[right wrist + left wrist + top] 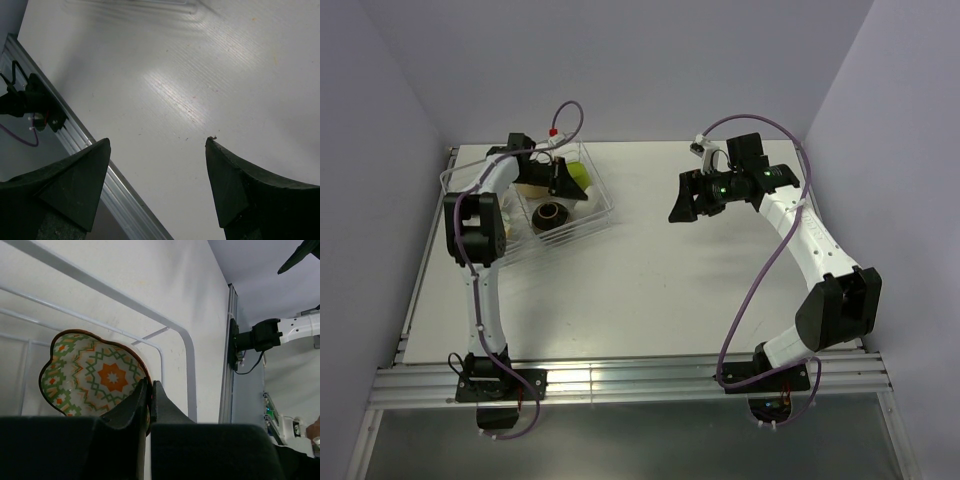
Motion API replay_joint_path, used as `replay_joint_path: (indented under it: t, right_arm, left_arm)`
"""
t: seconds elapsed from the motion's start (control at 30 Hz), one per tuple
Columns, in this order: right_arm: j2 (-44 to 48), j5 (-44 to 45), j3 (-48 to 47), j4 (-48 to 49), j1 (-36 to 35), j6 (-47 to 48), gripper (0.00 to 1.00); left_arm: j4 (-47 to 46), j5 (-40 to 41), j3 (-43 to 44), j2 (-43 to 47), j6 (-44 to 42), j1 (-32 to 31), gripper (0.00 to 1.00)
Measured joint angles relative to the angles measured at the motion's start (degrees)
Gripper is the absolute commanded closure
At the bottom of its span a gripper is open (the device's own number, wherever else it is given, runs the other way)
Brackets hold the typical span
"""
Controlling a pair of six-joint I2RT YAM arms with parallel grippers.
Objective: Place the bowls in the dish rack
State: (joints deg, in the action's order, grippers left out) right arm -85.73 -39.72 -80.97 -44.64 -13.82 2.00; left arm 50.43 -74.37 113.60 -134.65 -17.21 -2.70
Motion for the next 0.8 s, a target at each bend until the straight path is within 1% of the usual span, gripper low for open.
replay_joint_path:
  t: [0.33, 0.57, 0.8]
  right_arm:
    - [0.00, 0.00, 0.00, 0.00, 0.00, 0.00, 0.17]
    - [0.00, -0.09, 0.44, 0.04, 0.00, -0.02, 0.17]
    - [0.00, -0.22, 0.76, 0.02, 0.00, -0.04, 0.18]
  left_arm:
    - [5.70, -3.80, 0.55, -2.05, -2.03, 0.26, 1.00]
    - [10.32, -5.38, 0.79, -2.99, -5.73, 0.42, 1.00]
    - [11.37, -6.05, 1.92, -4.09, -5.95, 0.46, 1.00]
